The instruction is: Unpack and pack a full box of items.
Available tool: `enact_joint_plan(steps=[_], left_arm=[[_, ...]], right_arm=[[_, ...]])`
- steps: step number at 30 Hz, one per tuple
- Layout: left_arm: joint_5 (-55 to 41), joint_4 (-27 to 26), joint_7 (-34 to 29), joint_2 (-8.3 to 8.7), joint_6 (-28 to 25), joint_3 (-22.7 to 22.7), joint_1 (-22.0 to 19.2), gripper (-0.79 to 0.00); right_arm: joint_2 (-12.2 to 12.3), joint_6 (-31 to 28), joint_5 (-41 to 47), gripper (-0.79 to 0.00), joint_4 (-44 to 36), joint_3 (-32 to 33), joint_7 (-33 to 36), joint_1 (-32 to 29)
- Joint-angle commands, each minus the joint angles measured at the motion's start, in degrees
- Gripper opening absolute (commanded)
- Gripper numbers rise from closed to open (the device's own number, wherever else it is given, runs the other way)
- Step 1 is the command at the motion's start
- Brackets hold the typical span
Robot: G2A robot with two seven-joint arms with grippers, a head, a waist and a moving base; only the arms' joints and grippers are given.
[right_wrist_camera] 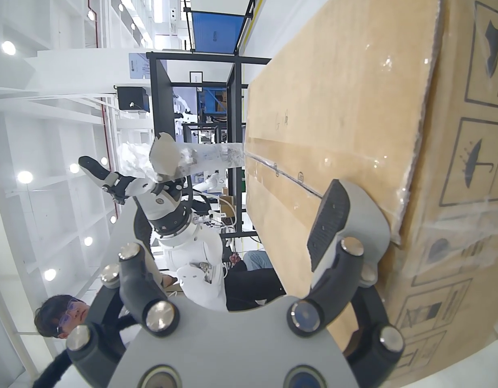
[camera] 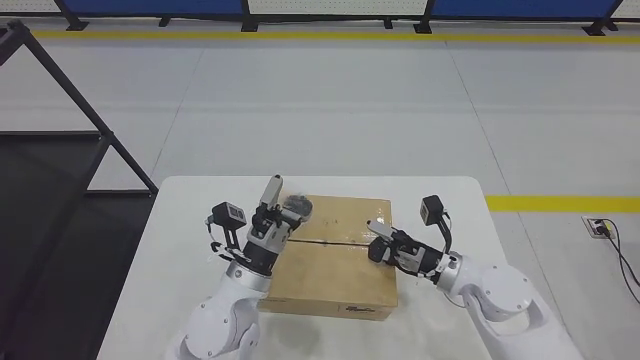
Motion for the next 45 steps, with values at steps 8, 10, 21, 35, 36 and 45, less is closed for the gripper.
enact_joint_plan(steps=[8, 10, 21, 35, 36, 45], left_arm=[[2.15, -0.85, -0.29, -0.67, -0.59, 0.98, 1.06, 0.000], [2.88, -1.17, -0.51, -0.77, -0.52, 1.17, 1.51, 0.000], [3.52, -2.08, -1.36, -1.28, -0.34, 0.40, 2.84, 0.000], [2.33, -6.50, -8.73, -0.06, -0.97, -9.95, 9.51, 0.000], [2.64, -6.62, -9.48, 0.13, -0.45, -11.21, 10.01, 0.000], [2.68, -3.43, -23.35, 2.01, 11.48, -20.30, 8.93, 0.000]], right_arm=[[0.12, -0.48, 0.04, 0.000, -0.05, 0.17, 0.42, -0.08], [0.14, -0.49, 0.11, 0.000, -0.10, 0.17, 0.47, -0.04], [0.21, -1.01, 0.49, 0.000, 0.26, 0.28, 0.53, 0.15], [0.58, -1.32, 0.49, 0.000, -0.54, 1.18, 1.28, -0.75], [0.58, -1.25, 0.43, 0.000, -0.53, 1.11, 1.33, -0.64], [0.71, -1.05, -1.13, 0.000, -0.86, 0.24, 2.89, 0.19]])
